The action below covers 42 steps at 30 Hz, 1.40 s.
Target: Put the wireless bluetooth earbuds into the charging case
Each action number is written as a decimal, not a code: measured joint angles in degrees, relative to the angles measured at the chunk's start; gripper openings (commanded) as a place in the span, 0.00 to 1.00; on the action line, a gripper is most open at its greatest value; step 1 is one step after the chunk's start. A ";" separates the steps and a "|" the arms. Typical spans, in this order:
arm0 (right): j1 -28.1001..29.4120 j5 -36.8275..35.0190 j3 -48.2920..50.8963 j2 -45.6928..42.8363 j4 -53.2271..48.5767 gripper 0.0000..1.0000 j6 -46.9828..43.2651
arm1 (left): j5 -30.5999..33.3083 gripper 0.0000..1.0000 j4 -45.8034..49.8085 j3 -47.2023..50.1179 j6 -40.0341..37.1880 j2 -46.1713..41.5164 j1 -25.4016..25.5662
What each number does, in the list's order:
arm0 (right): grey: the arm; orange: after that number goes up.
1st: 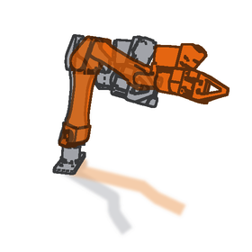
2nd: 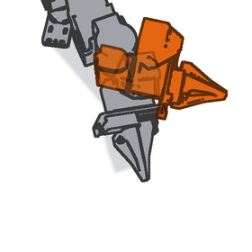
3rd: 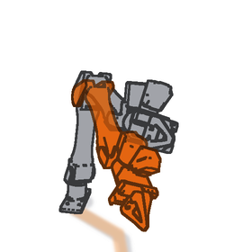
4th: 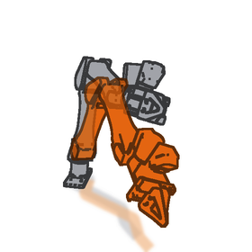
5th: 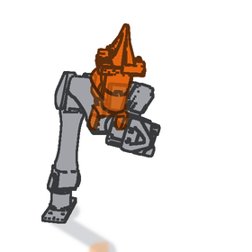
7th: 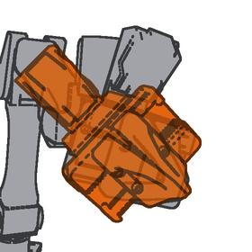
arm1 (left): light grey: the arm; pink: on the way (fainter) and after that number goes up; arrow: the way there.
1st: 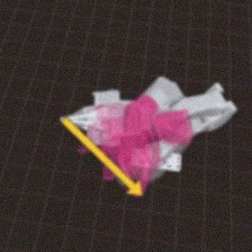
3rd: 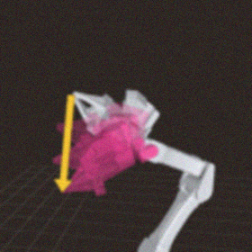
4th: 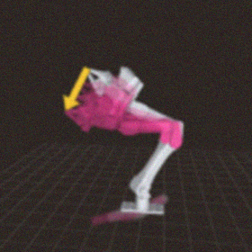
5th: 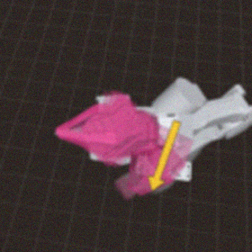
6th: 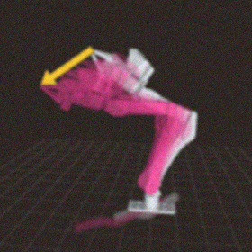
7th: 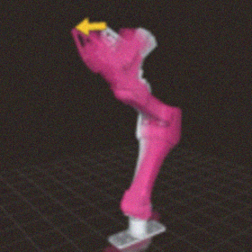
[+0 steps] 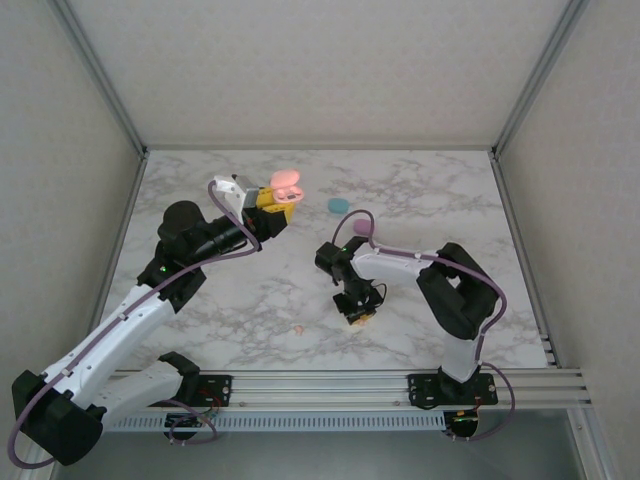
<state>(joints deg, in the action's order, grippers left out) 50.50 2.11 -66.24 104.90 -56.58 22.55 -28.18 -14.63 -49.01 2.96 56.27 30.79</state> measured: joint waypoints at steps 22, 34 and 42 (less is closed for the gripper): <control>-19.76 48.37 5.01 -26.80 32.17 0.23 15.28 | 0.22 0.21 1.36 0.00 -2.58 1.18 -0.66; -19.96 60.78 4.92 -25.49 49.75 0.23 27.78 | 0.02 0.21 4.44 0.00 -6.49 1.66 -1.01; -20.13 57.72 -5.60 -25.29 41.11 0.23 23.04 | -2.34 0.21 4.66 1.05 -10.36 1.88 -1.01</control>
<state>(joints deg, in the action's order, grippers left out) 30.37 59.83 -71.83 79.61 -15.46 45.58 -30.52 -9.98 -47.97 -7.40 58.15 29.78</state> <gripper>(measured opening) 0.230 0.347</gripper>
